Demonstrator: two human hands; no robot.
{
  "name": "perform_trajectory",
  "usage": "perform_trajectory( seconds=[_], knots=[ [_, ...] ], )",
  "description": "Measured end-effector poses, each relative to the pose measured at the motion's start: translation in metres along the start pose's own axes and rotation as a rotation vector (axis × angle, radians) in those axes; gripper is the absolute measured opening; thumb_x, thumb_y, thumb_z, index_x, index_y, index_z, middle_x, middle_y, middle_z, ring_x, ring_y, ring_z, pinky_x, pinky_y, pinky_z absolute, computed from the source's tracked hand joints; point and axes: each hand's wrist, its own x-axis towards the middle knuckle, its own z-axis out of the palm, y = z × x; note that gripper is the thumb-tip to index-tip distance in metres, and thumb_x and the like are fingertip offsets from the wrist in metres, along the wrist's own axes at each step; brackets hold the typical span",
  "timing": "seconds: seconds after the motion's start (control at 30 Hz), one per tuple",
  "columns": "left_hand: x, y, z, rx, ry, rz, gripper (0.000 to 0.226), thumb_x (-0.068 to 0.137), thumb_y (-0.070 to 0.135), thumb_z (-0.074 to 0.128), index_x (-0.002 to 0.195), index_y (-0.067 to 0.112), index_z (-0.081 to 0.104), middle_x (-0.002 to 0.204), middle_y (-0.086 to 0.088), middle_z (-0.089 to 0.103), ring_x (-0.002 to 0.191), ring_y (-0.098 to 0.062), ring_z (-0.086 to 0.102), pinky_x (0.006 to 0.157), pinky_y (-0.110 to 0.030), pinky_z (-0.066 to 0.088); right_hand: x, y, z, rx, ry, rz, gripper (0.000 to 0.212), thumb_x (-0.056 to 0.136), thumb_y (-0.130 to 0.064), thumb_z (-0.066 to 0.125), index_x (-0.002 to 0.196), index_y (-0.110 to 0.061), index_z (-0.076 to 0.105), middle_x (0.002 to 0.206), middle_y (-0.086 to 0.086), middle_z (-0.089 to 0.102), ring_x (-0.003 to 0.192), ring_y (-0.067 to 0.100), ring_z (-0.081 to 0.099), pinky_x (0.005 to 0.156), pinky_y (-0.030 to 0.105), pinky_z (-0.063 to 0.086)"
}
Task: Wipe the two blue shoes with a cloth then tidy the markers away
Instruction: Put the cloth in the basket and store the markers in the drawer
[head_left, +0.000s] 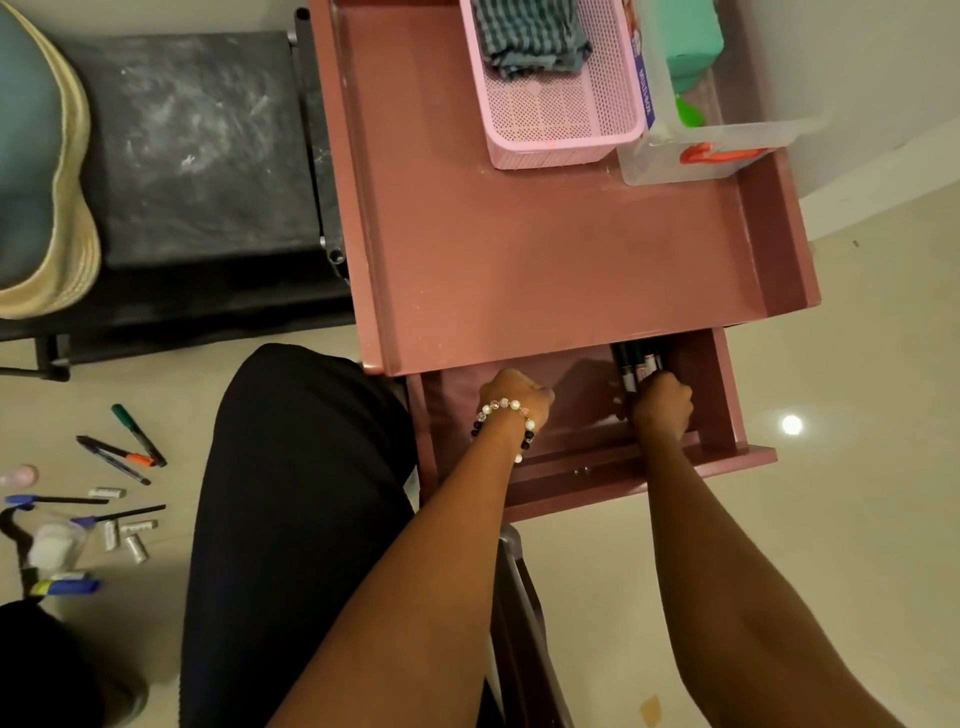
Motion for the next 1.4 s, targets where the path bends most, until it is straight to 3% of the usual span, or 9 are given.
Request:
perform_trajectory(
  seconds=[0.17,0.27,0.37,0.53,0.63,0.73,0.97,1.2,1.4],
  knots=[
    [-0.021,0.007,-0.016,0.024,-0.008,0.038,0.023,0.09,0.022,0.057,0.099,0.006,0.07,0.099,-0.011,0.072,0.091,-0.027,0.069,0.081,-0.034,0.057,-0.037,-0.005,-0.01,0.329,0.098,0.066,0.023,0.083,0.0,0.059,0.103,-0.002,0.07,0.105,0.026,0.065,0.101,0.043,0.059,0.09,0.042,0.048],
    [-0.045,0.012,-0.028,-0.02,-0.017,0.079,0.017,0.09,0.018,0.056,0.083,0.007,0.067,0.096,-0.013,0.073,0.089,-0.029,0.07,0.079,-0.035,0.057,-0.075,-0.019,-0.023,0.589,0.095,0.036,0.013,0.081,-0.002,0.064,0.089,-0.007,0.072,0.086,0.015,0.071,0.081,0.031,0.068,0.08,0.045,0.056],
    [-0.074,0.023,-0.048,-0.213,0.0,0.165,0.017,0.09,0.013,0.058,0.077,0.008,0.067,0.091,-0.009,0.072,0.085,-0.028,0.07,0.074,-0.035,0.058,-0.125,-0.053,-0.054,0.874,0.053,-0.08,0.005,0.083,-0.003,0.066,0.085,-0.007,0.068,0.073,0.009,0.067,0.062,0.021,0.065,0.065,0.039,0.059],
    [-0.16,0.027,-0.144,-0.694,0.174,0.479,0.018,0.097,0.009,0.05,0.11,0.007,0.063,0.083,-0.004,0.069,0.065,-0.013,0.065,0.053,-0.018,0.053,-0.214,-0.143,-0.099,1.129,-0.124,-0.457,0.008,0.086,-0.005,0.064,0.087,-0.013,0.065,0.074,0.006,0.067,0.061,0.014,0.063,0.055,0.025,0.052],
    [-0.201,-0.018,-0.221,-0.887,0.35,0.553,0.016,0.097,0.011,0.05,0.106,0.011,0.064,0.077,0.0,0.07,0.062,-0.009,0.064,0.056,-0.019,0.051,-0.279,-0.209,-0.1,1.084,-0.297,-0.674,0.007,0.088,-0.007,0.06,0.093,-0.011,0.064,0.075,0.006,0.066,0.058,0.01,0.059,0.052,0.021,0.049],
    [-0.217,-0.082,-0.285,-0.993,0.532,0.485,0.017,0.098,0.013,0.051,0.108,0.01,0.064,0.08,-0.001,0.069,0.062,-0.011,0.063,0.057,-0.021,0.05,-0.339,-0.268,-0.072,0.946,-0.474,-0.842,0.007,0.091,-0.009,0.058,0.093,-0.012,0.064,0.073,0.003,0.066,0.059,0.012,0.06,0.051,0.02,0.048],
    [-0.206,-0.252,-0.374,-1.156,0.83,0.164,0.019,0.096,0.012,0.052,0.109,0.007,0.064,0.085,-0.007,0.068,0.061,-0.014,0.059,0.054,-0.023,0.048,-0.442,-0.347,0.073,0.501,-0.821,-0.905,0.011,0.091,-0.011,0.057,0.084,-0.013,0.064,0.074,0.007,0.066,0.059,0.015,0.059,0.05,0.023,0.047],
    [-0.134,-0.376,-0.41,-1.256,0.851,-0.131,0.016,0.094,0.012,0.054,0.104,0.006,0.064,0.08,-0.005,0.067,0.059,-0.016,0.059,0.046,-0.021,0.048,-0.448,-0.371,0.238,0.069,-0.859,-0.796,0.015,0.089,-0.011,0.057,0.075,-0.014,0.062,0.076,0.011,0.066,0.056,0.017,0.059,0.048,0.023,0.046],
    [-0.045,-0.451,-0.428,-1.195,0.815,-0.278,0.016,0.096,0.015,0.052,0.086,0.013,0.064,0.081,-0.007,0.068,0.063,-0.018,0.061,0.054,-0.025,0.045,-0.412,-0.387,0.368,-0.217,-0.772,-0.751,0.01,0.088,-0.013,0.059,0.08,-0.01,0.064,0.08,0.012,0.068,0.059,0.019,0.061,0.058,0.03,0.053]
  ],
)
